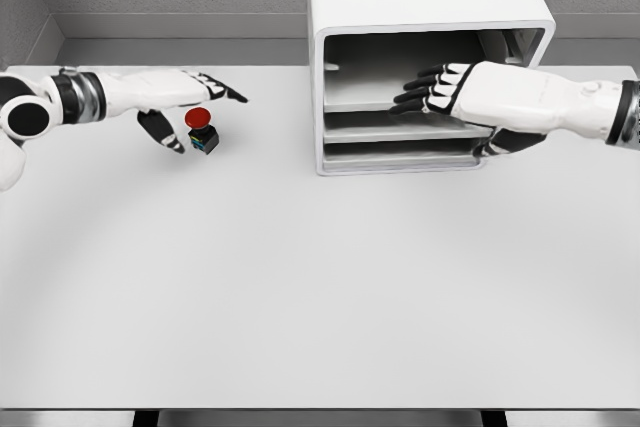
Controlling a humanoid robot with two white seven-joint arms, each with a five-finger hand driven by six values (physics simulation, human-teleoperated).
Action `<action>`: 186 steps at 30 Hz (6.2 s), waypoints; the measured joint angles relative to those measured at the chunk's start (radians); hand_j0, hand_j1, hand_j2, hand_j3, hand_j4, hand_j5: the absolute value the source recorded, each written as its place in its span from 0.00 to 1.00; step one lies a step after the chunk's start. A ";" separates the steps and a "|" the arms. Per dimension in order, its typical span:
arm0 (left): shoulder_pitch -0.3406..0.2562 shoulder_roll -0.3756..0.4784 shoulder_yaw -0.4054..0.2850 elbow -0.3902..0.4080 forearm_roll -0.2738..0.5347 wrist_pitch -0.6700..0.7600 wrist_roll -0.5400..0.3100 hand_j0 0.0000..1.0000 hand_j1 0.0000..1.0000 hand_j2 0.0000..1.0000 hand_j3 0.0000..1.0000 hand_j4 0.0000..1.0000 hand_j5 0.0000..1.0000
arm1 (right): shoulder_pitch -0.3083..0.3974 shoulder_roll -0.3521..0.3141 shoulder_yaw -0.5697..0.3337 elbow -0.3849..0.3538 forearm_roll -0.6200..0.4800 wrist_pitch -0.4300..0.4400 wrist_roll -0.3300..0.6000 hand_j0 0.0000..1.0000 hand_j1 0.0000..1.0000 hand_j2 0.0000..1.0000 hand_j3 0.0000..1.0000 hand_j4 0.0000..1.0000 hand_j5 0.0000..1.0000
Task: Slide open multi-storey tabletop storage cabinets and put open load switch and slide close multi-storey tabletop storage cabinets
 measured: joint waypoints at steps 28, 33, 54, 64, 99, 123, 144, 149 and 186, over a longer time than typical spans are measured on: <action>-0.023 -0.054 0.002 0.140 -0.046 0.000 0.000 0.82 0.82 0.82 0.82 0.82 0.82 | -0.123 0.112 0.157 0.221 -0.015 -0.002 0.001 1.00 1.00 1.00 1.00 1.00 1.00; -0.023 -0.054 0.003 0.143 -0.046 0.000 0.000 0.76 0.76 0.76 0.76 0.76 0.76 | -0.126 0.113 0.154 0.225 -0.034 -0.001 0.000 1.00 1.00 1.00 1.00 1.00 1.00; -0.025 -0.049 0.000 0.137 -0.045 0.000 0.000 0.44 0.44 0.44 0.44 0.44 0.44 | -0.184 0.135 0.280 0.234 -0.015 0.091 -0.002 1.00 1.00 1.00 1.00 1.00 1.00; -0.038 -0.007 0.001 0.109 -0.010 0.000 -0.001 0.38 0.38 0.38 0.38 0.38 0.38 | -0.170 0.098 0.289 0.159 0.024 0.051 -0.017 1.00 1.00 1.00 1.00 1.00 1.00; 0.107 0.357 -0.001 -0.584 0.230 0.000 0.000 0.38 0.38 0.38 0.38 0.38 0.38 | 0.011 -0.080 0.071 0.007 -0.092 0.046 0.000 1.00 1.00 1.00 1.00 1.00 1.00; 0.120 0.376 -0.001 -0.621 0.237 0.000 0.000 0.38 0.38 0.38 0.38 0.38 0.38 | 0.006 -0.084 0.155 -0.038 -0.048 0.065 -0.007 1.00 1.00 1.00 1.00 1.00 1.00; 0.031 0.384 -0.001 -0.700 0.393 0.000 0.000 0.38 0.38 0.38 0.38 0.38 0.38 | 0.069 -0.147 0.034 -0.048 -0.095 0.000 0.000 1.00 1.00 1.00 1.00 1.00 1.00; -0.041 0.365 -0.002 -0.731 0.421 0.000 0.000 0.38 0.38 0.38 0.38 0.38 0.38 | 0.117 -0.188 -0.037 -0.074 -0.125 -0.001 0.000 1.00 1.00 1.00 1.00 1.00 1.00; -0.164 -0.193 -0.069 -0.592 -0.084 -0.001 -0.001 0.37 0.37 0.37 0.37 0.37 0.37 | 0.805 -0.314 -0.589 -0.088 -0.207 -0.001 0.000 0.60 0.60 0.60 0.60 0.60 0.60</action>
